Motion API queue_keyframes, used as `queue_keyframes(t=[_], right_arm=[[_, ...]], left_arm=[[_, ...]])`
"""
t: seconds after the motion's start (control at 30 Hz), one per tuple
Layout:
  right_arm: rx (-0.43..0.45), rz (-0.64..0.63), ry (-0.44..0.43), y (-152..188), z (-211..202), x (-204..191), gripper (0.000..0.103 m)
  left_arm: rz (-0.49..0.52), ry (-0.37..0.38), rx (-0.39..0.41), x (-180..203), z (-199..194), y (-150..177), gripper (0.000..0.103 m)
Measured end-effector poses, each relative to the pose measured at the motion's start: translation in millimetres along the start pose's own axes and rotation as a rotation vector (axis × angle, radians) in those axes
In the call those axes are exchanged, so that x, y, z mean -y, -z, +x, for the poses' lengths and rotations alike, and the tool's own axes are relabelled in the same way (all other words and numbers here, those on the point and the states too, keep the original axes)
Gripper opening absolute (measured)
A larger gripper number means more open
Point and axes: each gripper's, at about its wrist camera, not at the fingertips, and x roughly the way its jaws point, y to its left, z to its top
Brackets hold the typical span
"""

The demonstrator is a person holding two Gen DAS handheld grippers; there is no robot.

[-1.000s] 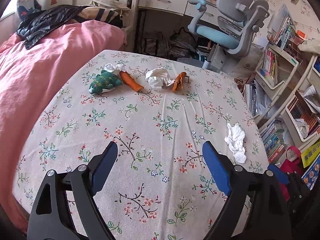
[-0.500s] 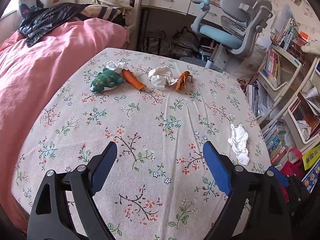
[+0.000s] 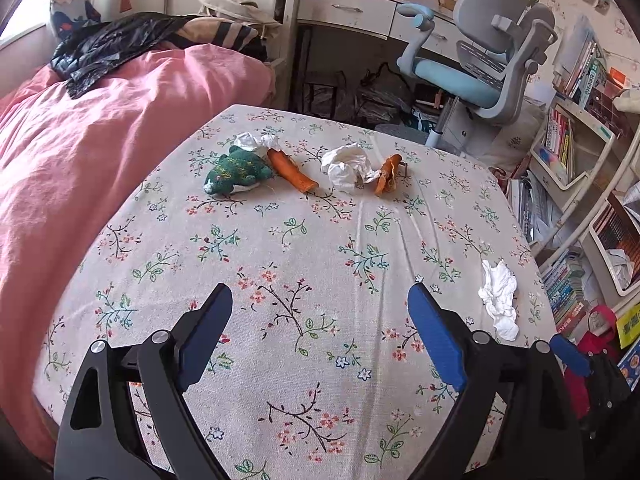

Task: Collect trash
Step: 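Move the right tool to a white tissue while the left tool approaches the green plush toy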

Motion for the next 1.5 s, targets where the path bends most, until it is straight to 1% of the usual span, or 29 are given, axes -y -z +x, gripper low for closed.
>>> queue_keyframes(t=[0.23,0.4,0.53,0.8,0.97,1.27,1.5], right_arm=[[0.027,-0.042,0.025,-6,1,-12,0.079],[0.006,-0.008,0.038,-3,7,-12,0.079],[-0.009,-0.011,0.051,-6,11,-17,0.079],[-0.032,0.005,0.051,-14,19,-20,0.081],[-0.051,0.027,0.046,-15,24,-17,0.081],[-0.065,0.019,0.025,-18,22,-16,0.081],[-0.081,0.03,0.018,-18,27,-11,0.081]], left_arm=[[-0.01,-0.004,0.017,-7,0,-7,0.086],[-0.03,0.004,0.026,-14,-1,-15,0.087],[-0.058,0.01,0.032,-21,0,-23,0.088],[-0.121,-0.017,0.023,-46,11,-37,0.088],[-0.156,-0.029,0.008,-54,17,-38,0.088],[-0.125,-0.05,0.002,-51,23,-36,0.088],[-0.175,-0.074,-0.009,-70,29,-36,0.088]])
